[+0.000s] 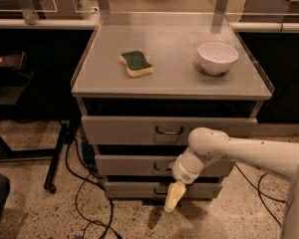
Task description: Open middle drawer
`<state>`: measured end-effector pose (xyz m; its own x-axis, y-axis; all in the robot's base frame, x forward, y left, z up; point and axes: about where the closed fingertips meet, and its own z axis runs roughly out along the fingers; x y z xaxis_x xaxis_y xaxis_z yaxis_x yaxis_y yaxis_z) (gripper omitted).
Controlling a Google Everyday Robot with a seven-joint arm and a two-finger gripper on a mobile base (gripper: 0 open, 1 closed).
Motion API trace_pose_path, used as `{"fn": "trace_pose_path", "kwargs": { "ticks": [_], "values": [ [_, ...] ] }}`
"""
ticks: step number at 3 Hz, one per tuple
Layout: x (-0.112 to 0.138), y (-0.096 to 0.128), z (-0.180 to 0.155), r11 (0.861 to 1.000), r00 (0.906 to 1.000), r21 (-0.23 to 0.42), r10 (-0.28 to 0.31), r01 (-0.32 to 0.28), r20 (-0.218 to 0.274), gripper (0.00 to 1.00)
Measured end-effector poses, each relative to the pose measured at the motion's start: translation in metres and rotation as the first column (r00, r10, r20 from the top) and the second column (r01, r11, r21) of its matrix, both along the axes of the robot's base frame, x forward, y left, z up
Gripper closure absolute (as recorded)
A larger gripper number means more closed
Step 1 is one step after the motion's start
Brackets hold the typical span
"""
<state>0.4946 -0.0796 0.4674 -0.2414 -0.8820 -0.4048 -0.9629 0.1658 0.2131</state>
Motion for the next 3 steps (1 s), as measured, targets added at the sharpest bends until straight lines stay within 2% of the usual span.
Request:
{"fn": "trace_pose_path", "kwargs": {
  "ticks": [2, 3],
  "values": [
    [0.005, 0.027, -0.005, 0.995, 0.9954, -0.022, 0.093, -0.093, 0.023, 0.00],
    [0.011, 0.030, -0.011, 0.994, 0.9940, -0.035, 0.107, -0.106, 0.021, 0.00]
  ]
}}
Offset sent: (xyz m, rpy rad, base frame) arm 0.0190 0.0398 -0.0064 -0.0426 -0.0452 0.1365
